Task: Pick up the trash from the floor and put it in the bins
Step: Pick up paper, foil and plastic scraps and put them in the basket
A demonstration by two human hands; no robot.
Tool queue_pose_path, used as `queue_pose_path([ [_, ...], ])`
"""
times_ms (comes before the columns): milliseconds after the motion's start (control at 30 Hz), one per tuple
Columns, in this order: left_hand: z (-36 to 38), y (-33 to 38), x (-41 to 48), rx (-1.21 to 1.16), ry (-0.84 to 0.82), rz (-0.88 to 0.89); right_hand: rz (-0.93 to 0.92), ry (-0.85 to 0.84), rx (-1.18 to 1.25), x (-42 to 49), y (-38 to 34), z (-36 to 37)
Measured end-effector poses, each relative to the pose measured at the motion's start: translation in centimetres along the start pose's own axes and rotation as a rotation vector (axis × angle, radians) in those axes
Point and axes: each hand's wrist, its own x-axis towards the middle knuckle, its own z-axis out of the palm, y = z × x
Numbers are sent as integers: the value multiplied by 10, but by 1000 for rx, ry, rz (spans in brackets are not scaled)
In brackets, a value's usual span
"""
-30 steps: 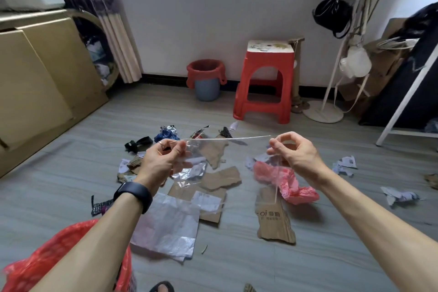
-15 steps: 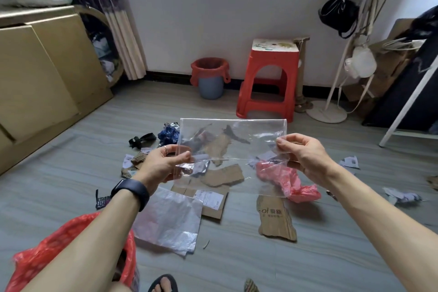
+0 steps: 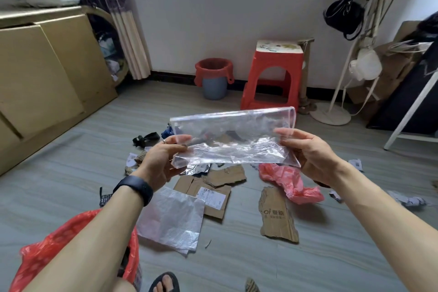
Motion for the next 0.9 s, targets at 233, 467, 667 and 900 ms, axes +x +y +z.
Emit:
queue_pose_path([
  [233,-7,2,-5,-34,3,-148,7,16,-75,-8,-5,5],
  [467,-6,-1,-4,144,-100,-147,73,-29,-398,-12,-3,4],
  [667,-2,-5,1,248,138,94,-13,75,-536,-9,7,8],
  [900,8,-9,0,685,61,284,-100,20,-1146,-2,13,15],
])
